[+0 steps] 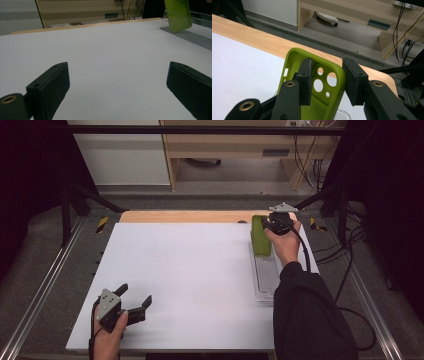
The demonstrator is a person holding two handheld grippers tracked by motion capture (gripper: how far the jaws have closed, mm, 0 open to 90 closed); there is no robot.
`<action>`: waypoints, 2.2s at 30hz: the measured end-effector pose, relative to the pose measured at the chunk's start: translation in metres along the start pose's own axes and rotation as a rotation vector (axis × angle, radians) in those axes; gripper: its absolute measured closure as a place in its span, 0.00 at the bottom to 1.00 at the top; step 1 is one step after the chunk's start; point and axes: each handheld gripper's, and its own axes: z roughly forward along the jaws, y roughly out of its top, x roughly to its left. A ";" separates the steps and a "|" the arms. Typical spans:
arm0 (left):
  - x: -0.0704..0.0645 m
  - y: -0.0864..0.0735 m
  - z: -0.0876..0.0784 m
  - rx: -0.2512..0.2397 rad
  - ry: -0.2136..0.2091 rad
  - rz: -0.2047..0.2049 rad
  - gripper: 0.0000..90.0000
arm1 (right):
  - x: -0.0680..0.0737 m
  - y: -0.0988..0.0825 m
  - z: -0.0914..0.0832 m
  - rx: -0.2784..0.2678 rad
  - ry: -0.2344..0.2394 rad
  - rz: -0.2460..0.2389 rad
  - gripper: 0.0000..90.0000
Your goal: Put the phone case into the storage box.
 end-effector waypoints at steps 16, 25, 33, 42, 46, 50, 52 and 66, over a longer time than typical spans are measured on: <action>0.000 0.000 0.000 0.000 0.004 -0.002 0.05 | -0.001 -0.001 0.003 0.001 -0.006 0.007 0.66; 0.000 0.000 0.000 0.001 0.003 -0.001 0.05 | -0.001 -0.003 0.006 0.006 -0.016 0.008 0.65; 0.001 0.000 0.000 0.002 0.004 -0.001 0.05 | -0.004 -0.005 0.010 0.007 -0.021 0.020 0.62; 0.002 0.000 0.001 0.003 0.005 -0.002 0.05 | -0.006 -0.007 0.014 0.012 -0.028 0.027 0.60; 0.002 -0.001 0.001 0.003 0.006 -0.005 0.05 | -0.007 -0.008 0.015 0.016 -0.031 0.034 0.60; 0.002 -0.001 0.001 0.005 0.006 -0.006 0.05 | -0.007 -0.008 0.016 0.016 -0.034 0.037 0.59; 0.002 -0.001 0.001 0.006 0.006 -0.006 0.05 | -0.007 -0.009 0.017 0.018 -0.035 0.040 0.59; 0.002 0.000 0.000 0.003 0.009 -0.006 0.05 | -0.005 -0.007 0.015 0.006 -0.057 0.047 0.46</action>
